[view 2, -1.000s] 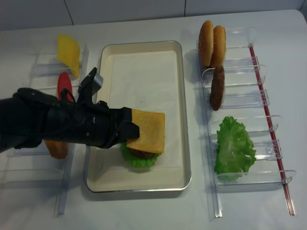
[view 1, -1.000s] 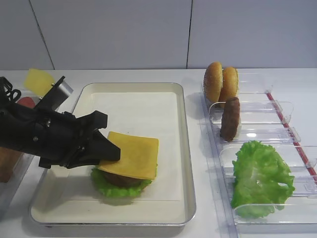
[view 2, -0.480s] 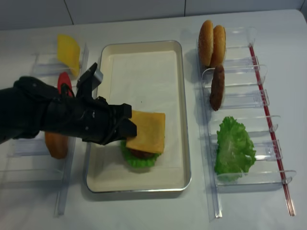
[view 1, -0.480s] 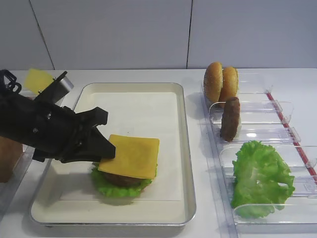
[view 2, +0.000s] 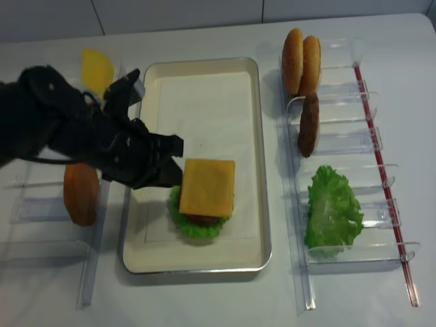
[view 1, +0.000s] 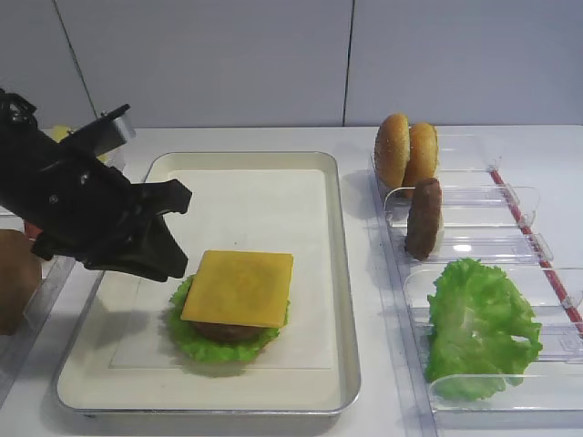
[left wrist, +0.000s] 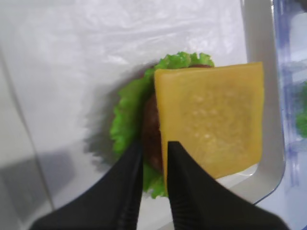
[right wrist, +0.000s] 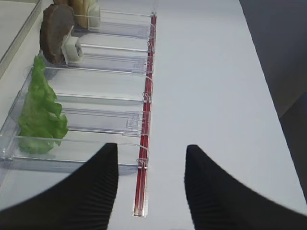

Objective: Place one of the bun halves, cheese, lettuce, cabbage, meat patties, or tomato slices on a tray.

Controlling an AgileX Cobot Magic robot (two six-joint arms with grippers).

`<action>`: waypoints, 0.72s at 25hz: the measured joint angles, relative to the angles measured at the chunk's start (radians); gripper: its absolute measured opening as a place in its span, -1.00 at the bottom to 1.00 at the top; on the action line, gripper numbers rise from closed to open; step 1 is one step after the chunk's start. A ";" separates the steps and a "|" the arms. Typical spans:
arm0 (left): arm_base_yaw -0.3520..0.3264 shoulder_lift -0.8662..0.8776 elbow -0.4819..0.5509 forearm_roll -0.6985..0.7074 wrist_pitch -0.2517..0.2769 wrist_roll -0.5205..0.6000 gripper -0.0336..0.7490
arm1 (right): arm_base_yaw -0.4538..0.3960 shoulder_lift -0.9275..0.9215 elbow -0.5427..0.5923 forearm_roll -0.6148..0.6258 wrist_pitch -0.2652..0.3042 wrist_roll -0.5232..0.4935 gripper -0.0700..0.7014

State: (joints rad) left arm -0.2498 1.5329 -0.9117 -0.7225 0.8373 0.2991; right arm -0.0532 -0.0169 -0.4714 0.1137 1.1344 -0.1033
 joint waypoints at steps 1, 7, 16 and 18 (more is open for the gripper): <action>0.000 0.000 -0.023 0.066 0.025 -0.040 -0.61 | 0.000 0.000 0.000 0.000 0.000 0.000 0.03; 0.000 0.000 -0.191 0.441 0.251 -0.278 -0.61 | 0.000 0.000 0.000 0.000 0.000 0.000 0.03; 0.000 -0.007 -0.378 0.707 0.379 -0.415 -0.61 | 0.000 0.000 0.002 0.000 0.000 0.000 0.03; 0.000 -0.034 -0.379 0.711 0.382 -0.417 -0.61 | 0.000 0.000 0.002 0.000 0.000 0.000 0.03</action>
State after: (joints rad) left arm -0.2498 1.4984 -1.2909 -0.0117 1.2194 -0.1181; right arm -0.0532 -0.0169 -0.4699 0.1137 1.1344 -0.1033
